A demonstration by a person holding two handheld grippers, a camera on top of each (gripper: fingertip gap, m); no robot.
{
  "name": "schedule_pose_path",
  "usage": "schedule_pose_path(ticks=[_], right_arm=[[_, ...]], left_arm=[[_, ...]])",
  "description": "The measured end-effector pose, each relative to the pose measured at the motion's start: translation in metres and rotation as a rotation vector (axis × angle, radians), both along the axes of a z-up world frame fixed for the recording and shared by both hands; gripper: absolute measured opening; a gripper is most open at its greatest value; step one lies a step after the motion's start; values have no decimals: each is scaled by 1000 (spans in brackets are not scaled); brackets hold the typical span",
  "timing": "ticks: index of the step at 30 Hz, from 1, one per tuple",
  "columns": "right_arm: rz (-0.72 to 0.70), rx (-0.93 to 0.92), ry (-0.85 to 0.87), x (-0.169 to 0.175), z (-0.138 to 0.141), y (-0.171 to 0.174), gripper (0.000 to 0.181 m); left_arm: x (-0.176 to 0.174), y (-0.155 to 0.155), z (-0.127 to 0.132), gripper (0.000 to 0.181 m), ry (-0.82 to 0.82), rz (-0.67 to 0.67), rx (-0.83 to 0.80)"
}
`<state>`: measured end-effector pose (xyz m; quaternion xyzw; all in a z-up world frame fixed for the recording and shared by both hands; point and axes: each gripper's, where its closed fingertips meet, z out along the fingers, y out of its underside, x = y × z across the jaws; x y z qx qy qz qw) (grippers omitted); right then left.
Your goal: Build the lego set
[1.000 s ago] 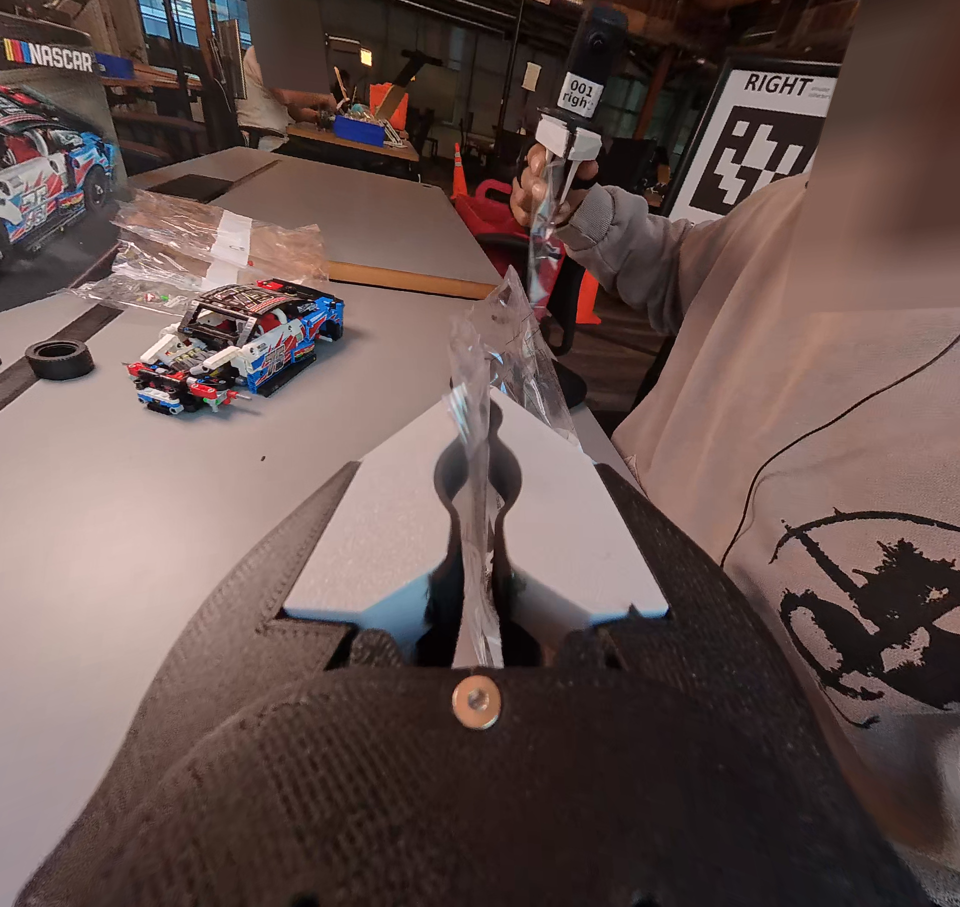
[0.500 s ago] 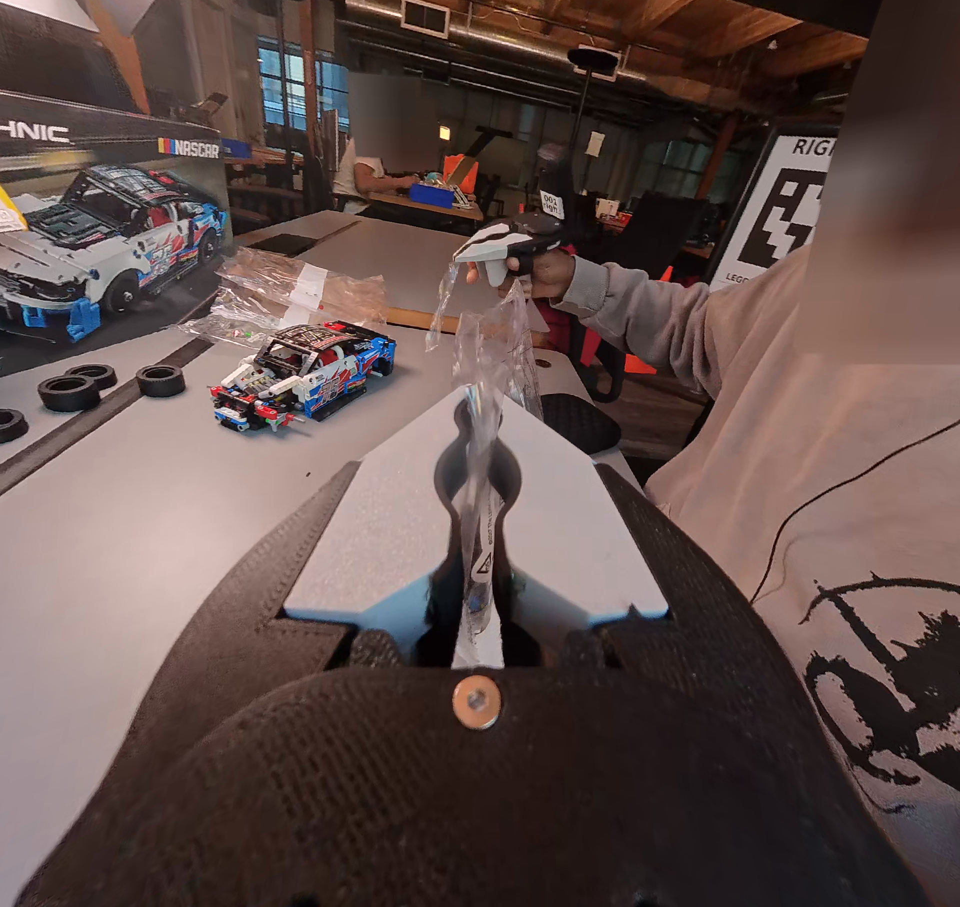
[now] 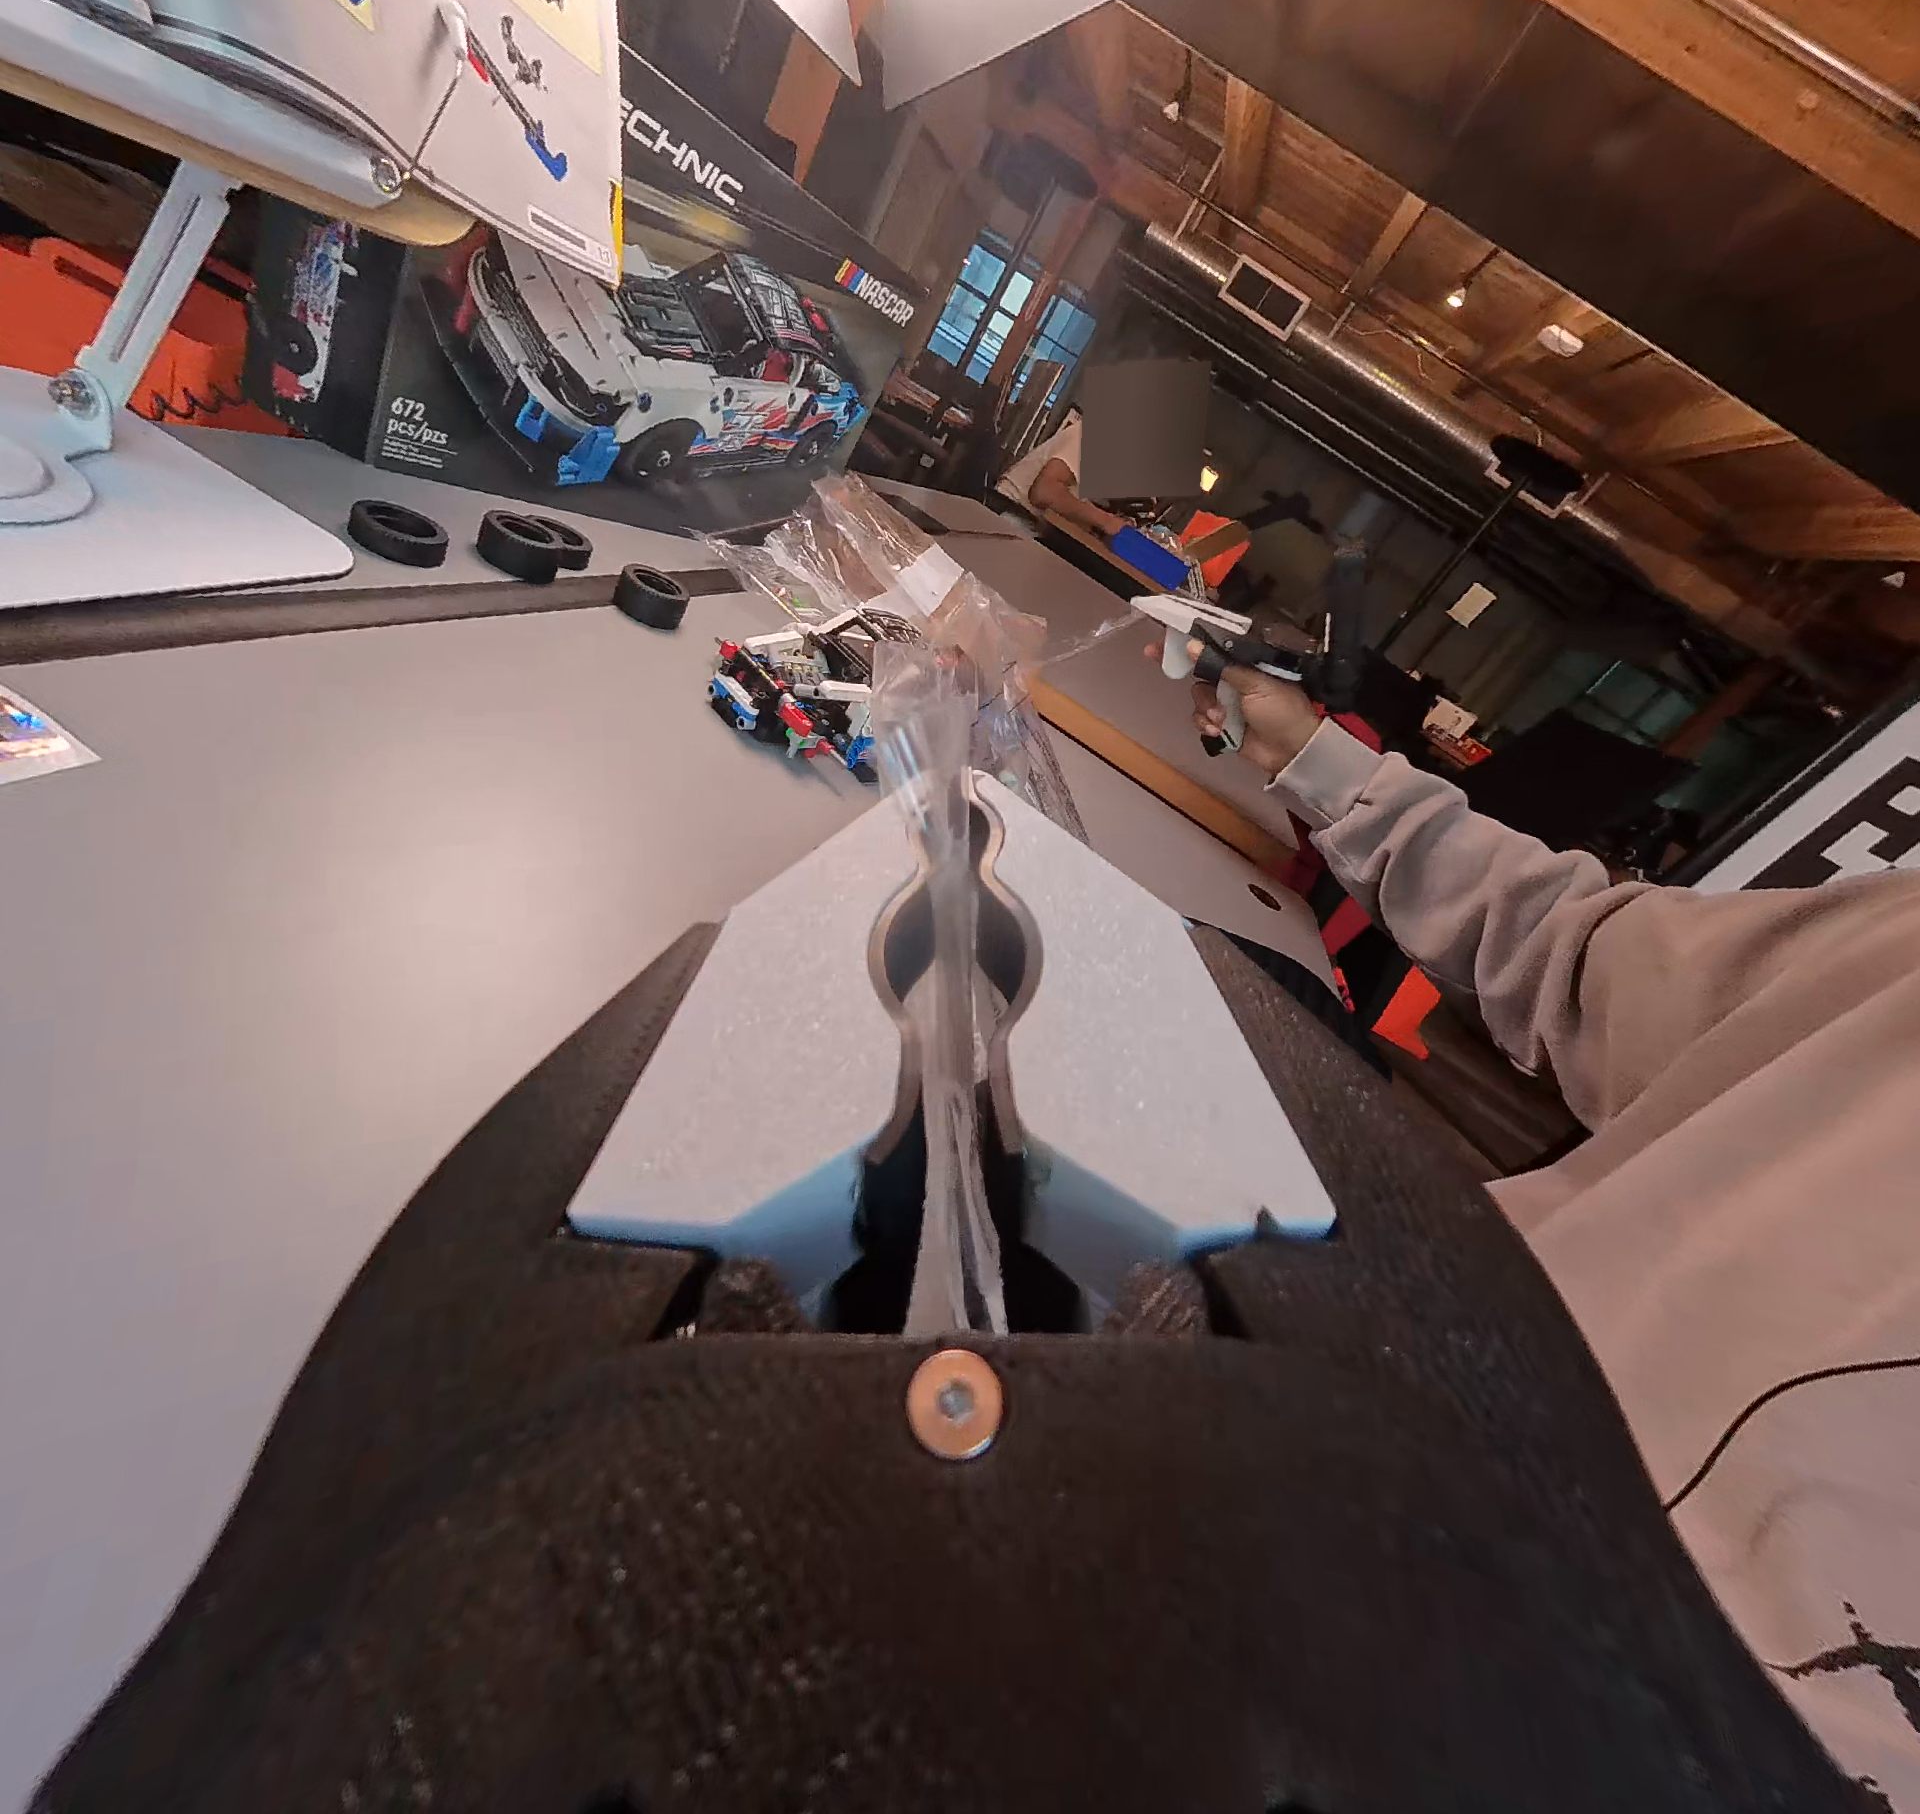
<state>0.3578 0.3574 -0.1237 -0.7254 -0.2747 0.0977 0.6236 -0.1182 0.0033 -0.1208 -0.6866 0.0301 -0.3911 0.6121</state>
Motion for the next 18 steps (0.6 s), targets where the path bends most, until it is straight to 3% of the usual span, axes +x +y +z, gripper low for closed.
schedule_pose_path(ticks=[4,7,9,14,16,18], right_arm=[[-126,-104,-59,35,-54,29,0],[-194,-168,-290,55,-100,29,0],[-218,-159,-365,59,-108,21,0],[-258,-366,-508,69,-140,-11,0],[-301,-369,-518,77,-140,-16,0],[-331,-391,-517,84,-139,-20,14]], left_arm=[[4,-2,1,0,5,-16,15],[7,-4,2,0,21,-25,27],[8,-5,2,0,26,-30,30],[10,-3,-1,0,16,-44,21],[12,-4,-1,0,19,-50,22],[14,-5,0,0,26,-52,25]])
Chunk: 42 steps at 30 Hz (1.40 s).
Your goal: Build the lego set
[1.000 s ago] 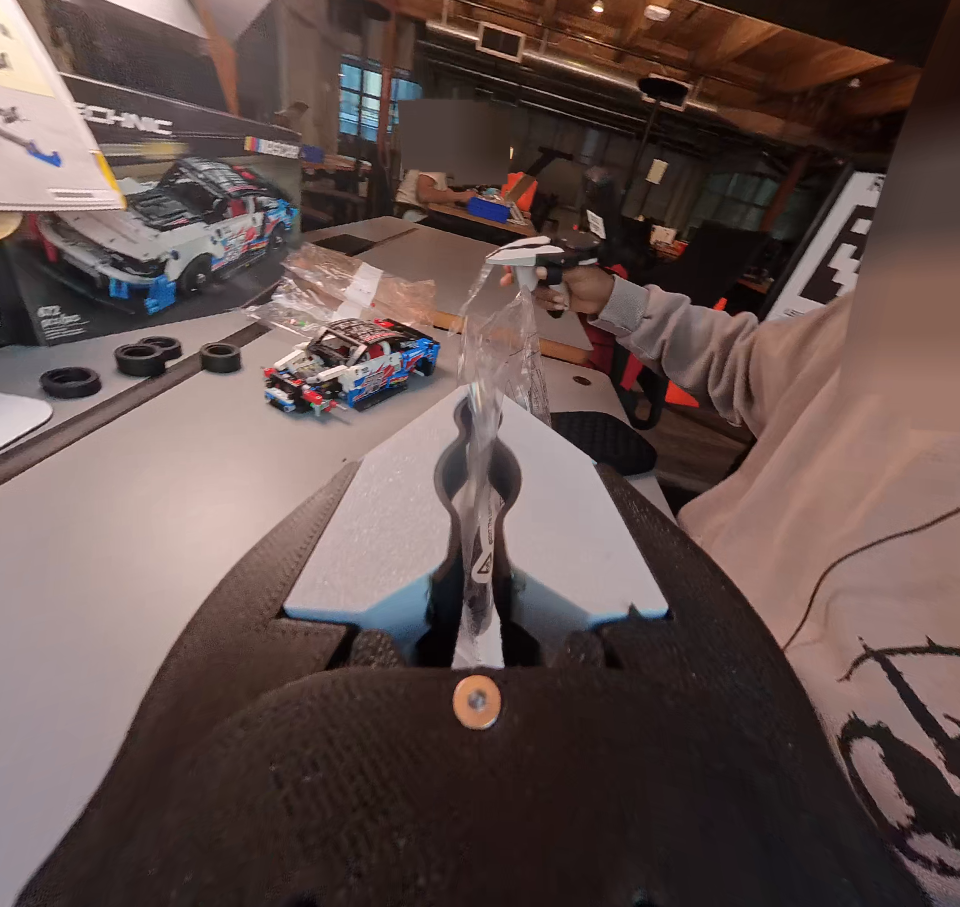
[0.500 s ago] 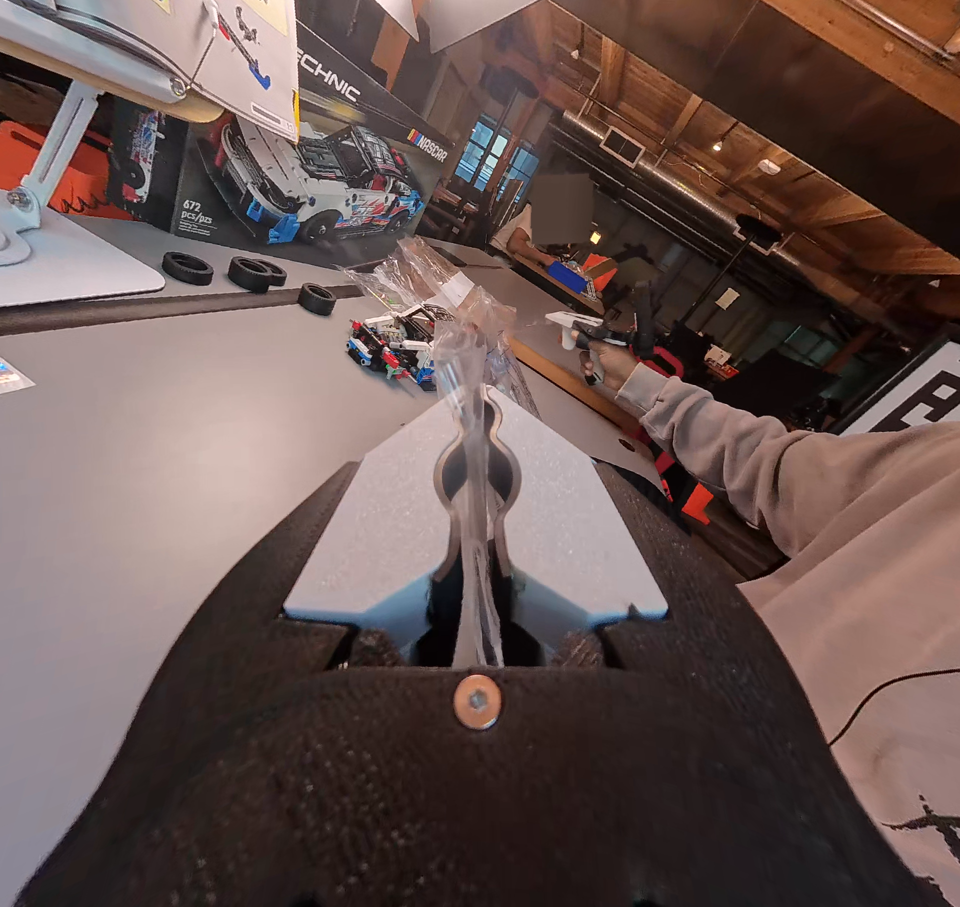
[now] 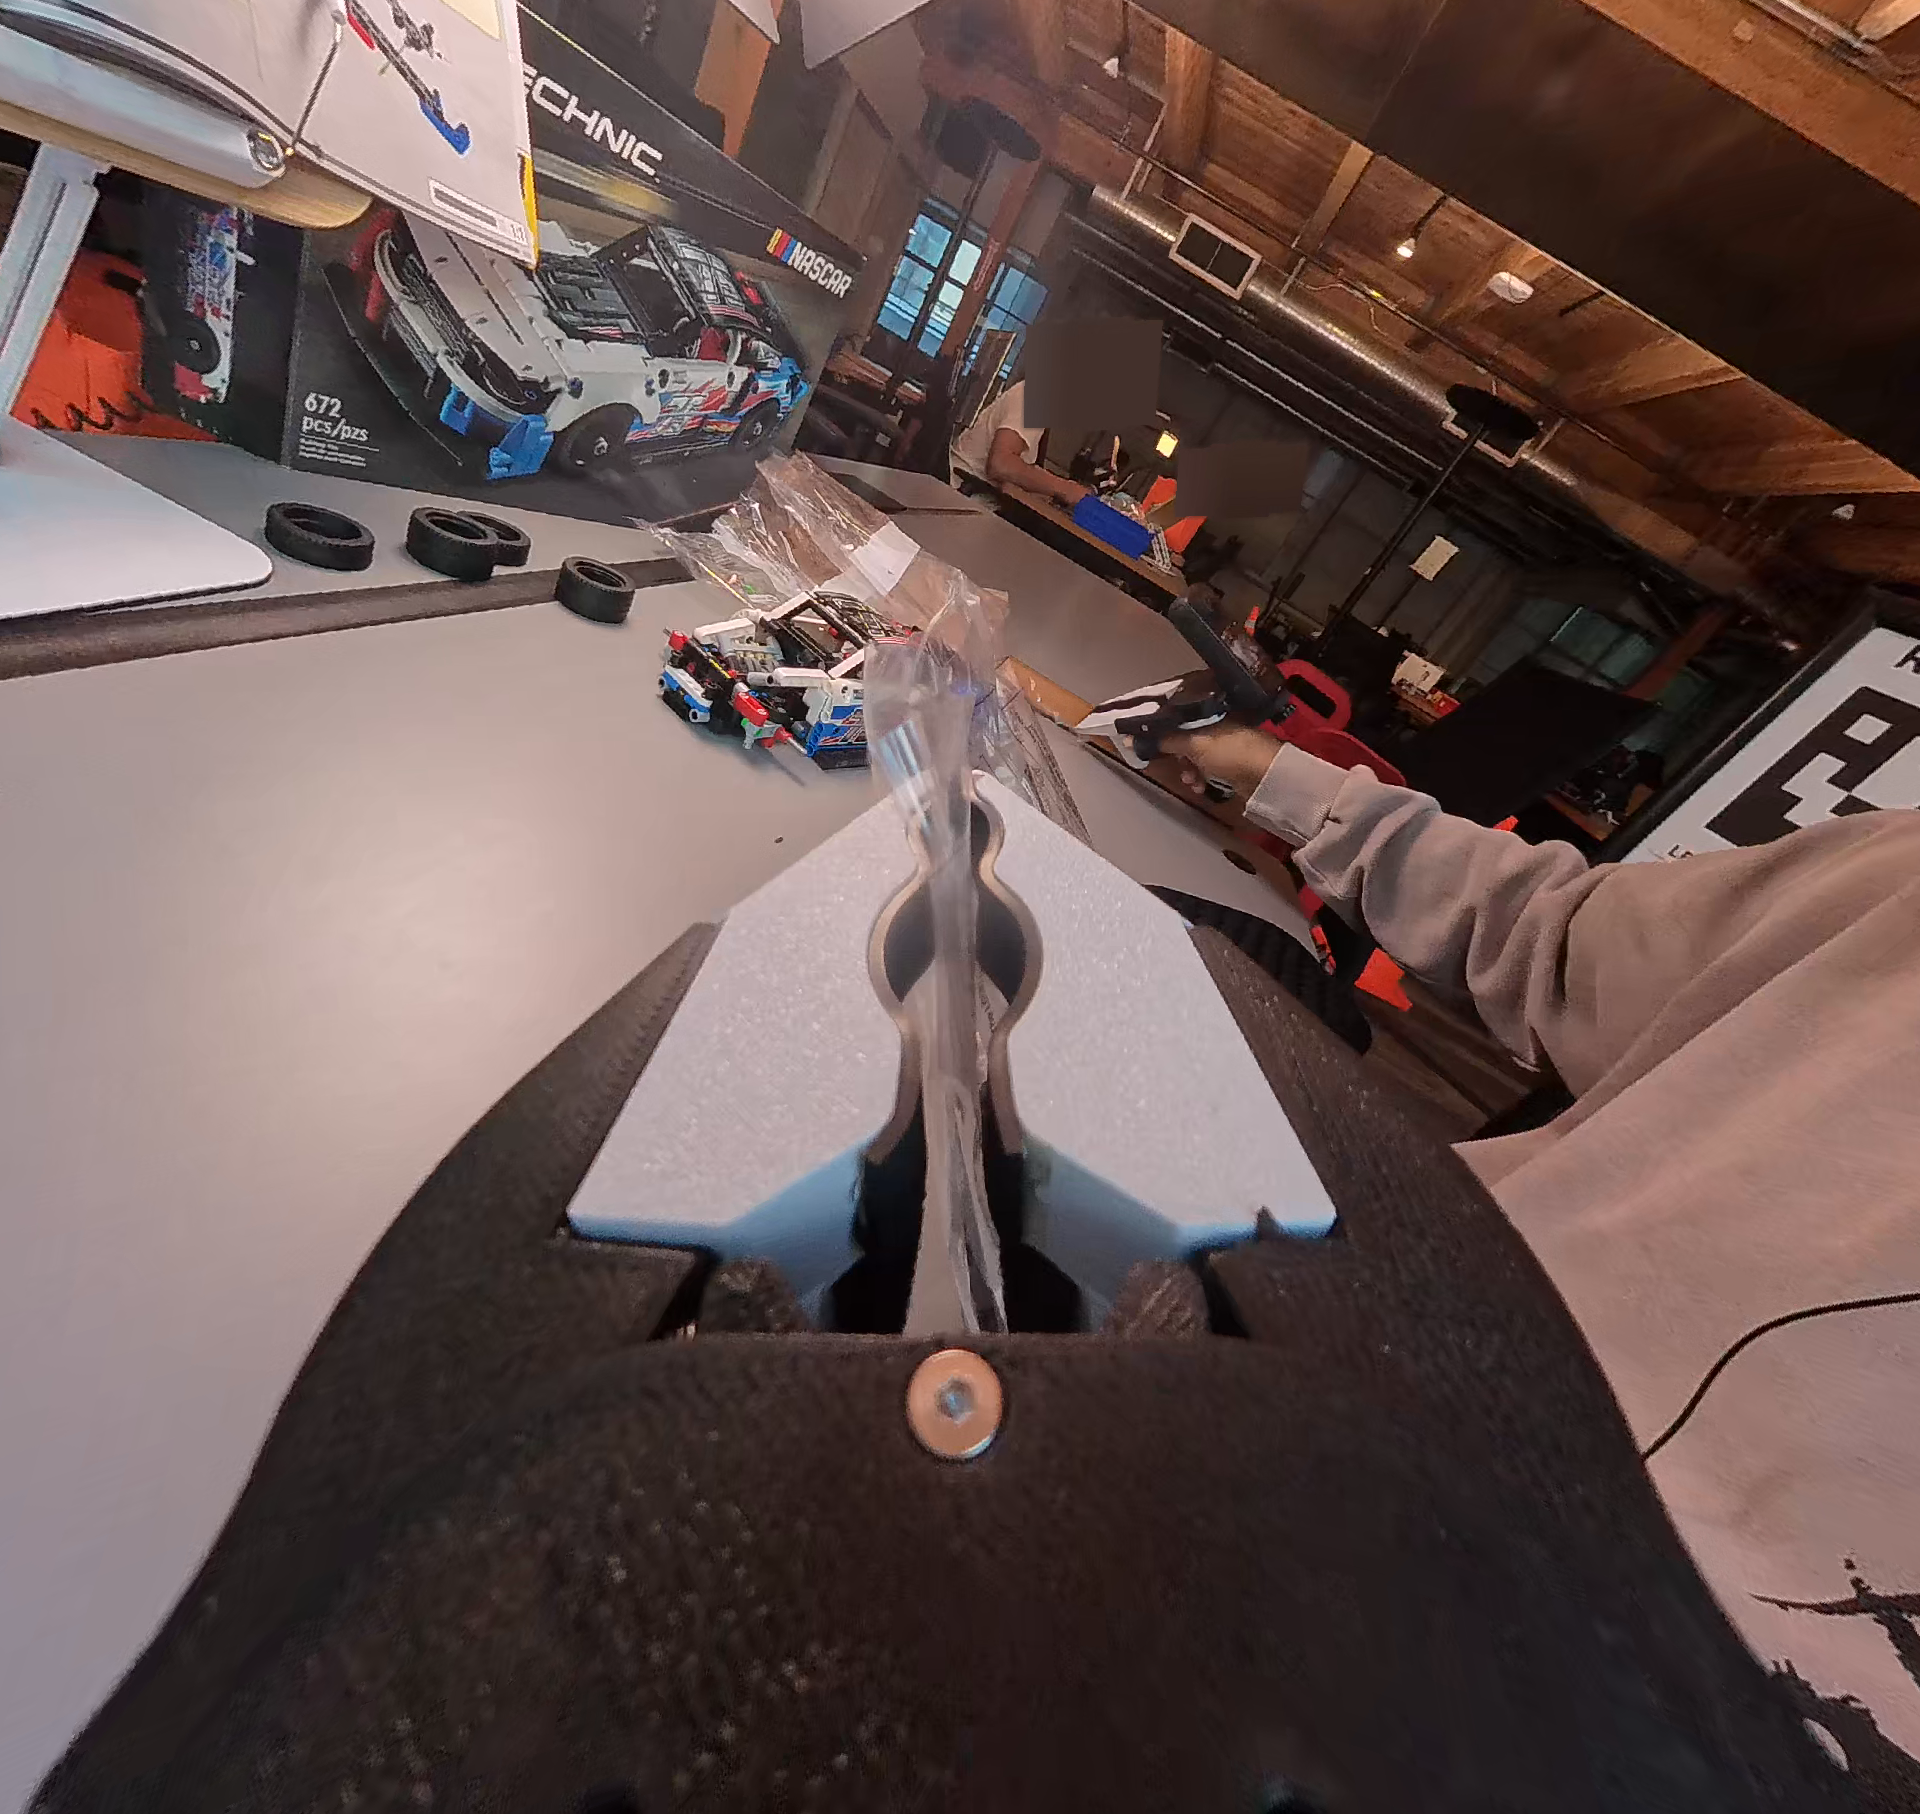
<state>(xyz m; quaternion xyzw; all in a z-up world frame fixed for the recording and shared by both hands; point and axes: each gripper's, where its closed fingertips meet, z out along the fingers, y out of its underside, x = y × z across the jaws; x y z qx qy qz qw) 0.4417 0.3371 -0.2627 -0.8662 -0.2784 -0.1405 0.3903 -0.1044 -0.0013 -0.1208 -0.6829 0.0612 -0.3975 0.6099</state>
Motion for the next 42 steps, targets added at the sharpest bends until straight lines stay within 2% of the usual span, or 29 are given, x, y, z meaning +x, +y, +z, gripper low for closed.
schedule_pose_path(ticks=[5,7,8,10,12,15,19,22,25,27,29,32,35,37,39,42], right_arm=[[-12,104,16,-1,37,-2,35],[66,154,29,-17,52,-1,34],[138,167,40,-31,57,-2,28],[273,123,33,-57,49,-5,11],[321,-8,17,-70,22,-5,8],[264,-162,-13,-67,-16,8,0],[127,-171,-25,-52,-14,33,0],[72,-120,-56,-41,-5,44,0],[126,-8,112,-76,31,33,18],[229,74,249,-118,67,10,23],[387,105,337,-171,100,-31,27],[778,126,402,-265,146,-118,30],[1178,108,442,-339,183,-216,28],[1423,48,481,-371,203,-277,23],[1606,7,486,-391,220,-321,23],[1745,15,388,-409,231,-345,22]], left_arm=[[3,-2,2,0,15,-4,8],[4,-2,2,0,15,-8,9],[5,-2,2,0,16,-10,10],[7,-3,2,0,17,-16,11],[8,-3,2,0,18,-20,11],[11,-5,4,0,28,-23,17],[14,-8,7,0,53,-19,31],[15,-9,8,0,73,-18,40],[16,-9,9,0,92,-14,45],[17,-9,10,0,111,-15,54],[20,-9,13,0,132,-29,72],[30,-9,23,0,184,-69,115],[45,-12,40,0,252,-128,165],[56,-14,52,0,304,-159,199],[65,-15,61,0,365,-174,223],[75,-17,66,0,455,-187,236]])
